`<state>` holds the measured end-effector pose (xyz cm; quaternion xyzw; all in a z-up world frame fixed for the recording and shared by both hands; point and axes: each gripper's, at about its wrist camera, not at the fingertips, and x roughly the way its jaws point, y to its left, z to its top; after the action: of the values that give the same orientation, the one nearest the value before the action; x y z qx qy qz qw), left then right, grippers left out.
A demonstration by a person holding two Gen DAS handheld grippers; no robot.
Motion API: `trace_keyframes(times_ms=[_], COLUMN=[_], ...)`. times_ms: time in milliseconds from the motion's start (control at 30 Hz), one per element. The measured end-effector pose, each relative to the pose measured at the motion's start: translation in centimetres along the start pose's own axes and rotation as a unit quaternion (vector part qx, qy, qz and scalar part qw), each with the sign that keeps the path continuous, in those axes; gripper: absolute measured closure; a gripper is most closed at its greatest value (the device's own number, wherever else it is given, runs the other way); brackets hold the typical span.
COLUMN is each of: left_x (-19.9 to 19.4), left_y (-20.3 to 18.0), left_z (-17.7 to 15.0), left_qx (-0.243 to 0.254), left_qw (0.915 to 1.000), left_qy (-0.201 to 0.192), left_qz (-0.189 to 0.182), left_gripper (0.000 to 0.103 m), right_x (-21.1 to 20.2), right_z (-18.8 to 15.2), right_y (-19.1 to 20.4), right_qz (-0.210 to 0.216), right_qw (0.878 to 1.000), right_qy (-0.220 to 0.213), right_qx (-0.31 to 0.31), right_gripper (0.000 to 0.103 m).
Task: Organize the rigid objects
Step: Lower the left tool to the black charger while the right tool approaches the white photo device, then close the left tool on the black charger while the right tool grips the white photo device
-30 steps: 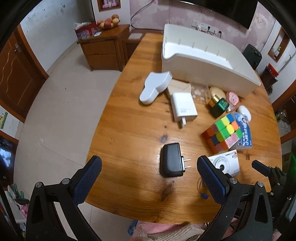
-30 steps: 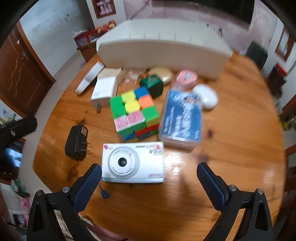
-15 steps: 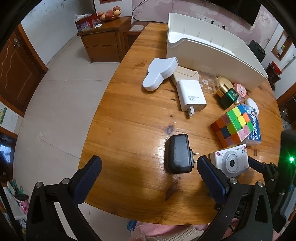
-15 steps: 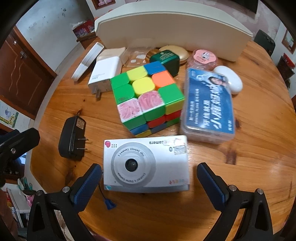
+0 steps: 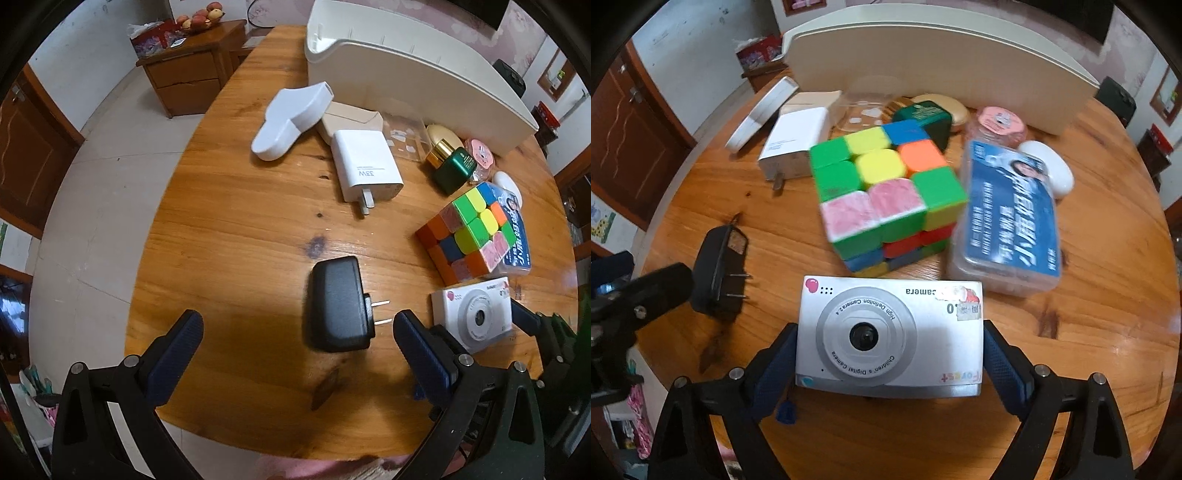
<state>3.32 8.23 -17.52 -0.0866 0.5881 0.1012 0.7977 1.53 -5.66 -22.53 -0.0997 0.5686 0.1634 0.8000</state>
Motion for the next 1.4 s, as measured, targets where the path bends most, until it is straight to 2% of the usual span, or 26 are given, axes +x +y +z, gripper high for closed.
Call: trace_keyframes(times_ms=[167,300,500,633,900,967,1067,1233,1400], left_x=[0.6,1.2,2.2,2.8,3.4,3.5,3.6,3.0,2.6], left_y=[0.2,1.1,2.2,2.3,0.9,0.3,-0.7,-2.2,-1.4], left_z=[0.9,1.3,1.1,0.8,0.1,-0.7,-1.1,-0.9,-1.2], left_qx=[-0.03,-0.079,-0.129,-0.151,-0.157,-0.159,-0.159,-0.147,-0.16], left_qw=[0.9995,0.9963,0.9893,0.9847,0.9815,0.9809,0.9812,0.9847,0.9823], left_qy=[0.004,0.032,0.069,0.086,0.109,0.111,0.108,0.093,0.097], left_qz=[0.01,-0.01,-0.008,-0.012,-0.015,-0.017,-0.018,0.0,-0.008], left_gripper=[0.001,0.002,0.007,0.007,0.008,0.011,0.017,0.017,0.018], right_x=[-0.1,0.2,0.3,0.1,-0.2,-0.2,-0.3,-0.4,-0.6], right_z=[0.0,-0.3,-0.2,-0.4,-0.3,-0.3,-0.5,-0.8,-0.9], right_y=[0.3,0.1,-0.6,-1.5,-3.0,-3.3,-3.9,-4.7,-5.1], right_qz=[0.003,0.003,0.01,0.017,0.034,0.038,0.039,0.043,0.045], right_qw=[1.0,1.0,1.0,1.0,0.999,0.999,0.999,0.999,0.999], right_qy=[-0.001,-0.002,-0.005,-0.007,-0.012,-0.013,-0.014,-0.017,-0.018], right_qx=[0.003,-0.002,-0.003,-0.006,-0.007,-0.006,-0.005,0.002,0.002], right_gripper=[0.01,0.01,0.01,0.01,0.01,0.01,0.01,0.01,0.01])
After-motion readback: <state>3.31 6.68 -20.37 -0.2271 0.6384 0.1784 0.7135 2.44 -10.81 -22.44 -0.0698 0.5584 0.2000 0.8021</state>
